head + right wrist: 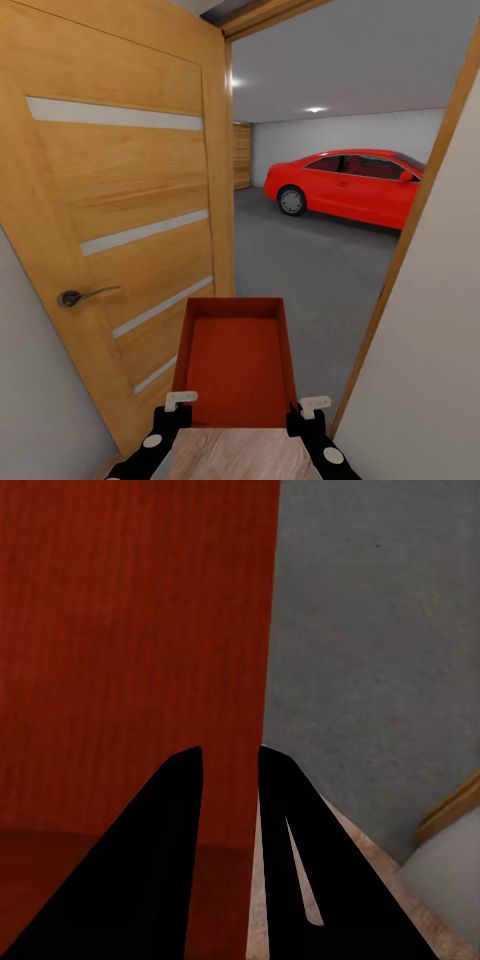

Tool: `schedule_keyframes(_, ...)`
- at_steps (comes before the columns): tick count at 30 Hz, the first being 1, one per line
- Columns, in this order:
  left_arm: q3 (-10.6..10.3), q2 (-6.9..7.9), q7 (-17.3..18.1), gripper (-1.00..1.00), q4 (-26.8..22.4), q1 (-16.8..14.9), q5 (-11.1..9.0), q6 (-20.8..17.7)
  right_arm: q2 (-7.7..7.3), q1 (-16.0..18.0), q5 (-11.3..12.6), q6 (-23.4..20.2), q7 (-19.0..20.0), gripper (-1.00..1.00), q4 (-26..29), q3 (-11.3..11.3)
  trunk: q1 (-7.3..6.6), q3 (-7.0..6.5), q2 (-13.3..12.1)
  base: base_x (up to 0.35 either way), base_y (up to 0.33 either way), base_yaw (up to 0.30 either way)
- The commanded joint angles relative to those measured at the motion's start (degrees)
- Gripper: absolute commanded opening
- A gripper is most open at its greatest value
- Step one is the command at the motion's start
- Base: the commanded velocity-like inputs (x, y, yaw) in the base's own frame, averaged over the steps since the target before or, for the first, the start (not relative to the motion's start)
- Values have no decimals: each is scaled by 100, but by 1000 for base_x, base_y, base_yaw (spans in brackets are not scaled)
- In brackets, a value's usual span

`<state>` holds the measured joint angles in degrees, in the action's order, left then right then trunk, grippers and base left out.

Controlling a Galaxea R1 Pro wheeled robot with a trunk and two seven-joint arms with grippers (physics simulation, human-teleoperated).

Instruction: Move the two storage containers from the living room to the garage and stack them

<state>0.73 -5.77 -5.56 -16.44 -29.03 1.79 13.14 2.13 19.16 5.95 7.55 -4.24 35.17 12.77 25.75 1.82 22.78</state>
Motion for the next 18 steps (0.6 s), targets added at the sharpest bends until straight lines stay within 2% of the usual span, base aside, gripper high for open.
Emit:
schedule_keyframes(1, 85, 111, -314, -100, 0, -6, 8, 25, -9, 9, 37, 19, 134, -100, 3, 44, 3, 13, 14, 0, 0, -18)
schedule_keyframes(5, 85, 111, -314, -100, -1, -6, 6, 30, -8, 9, 37, 20, 134, -100, -1, 46, 3, 13, 14, 0, 0, -161)
schedule_keyframes(18, 85, 111, -314, -100, -1, -6, 5, 30, -5, 9, 37, 24, 134, -100, -1, 47, 3, 13, 14, 0, 0, -246)
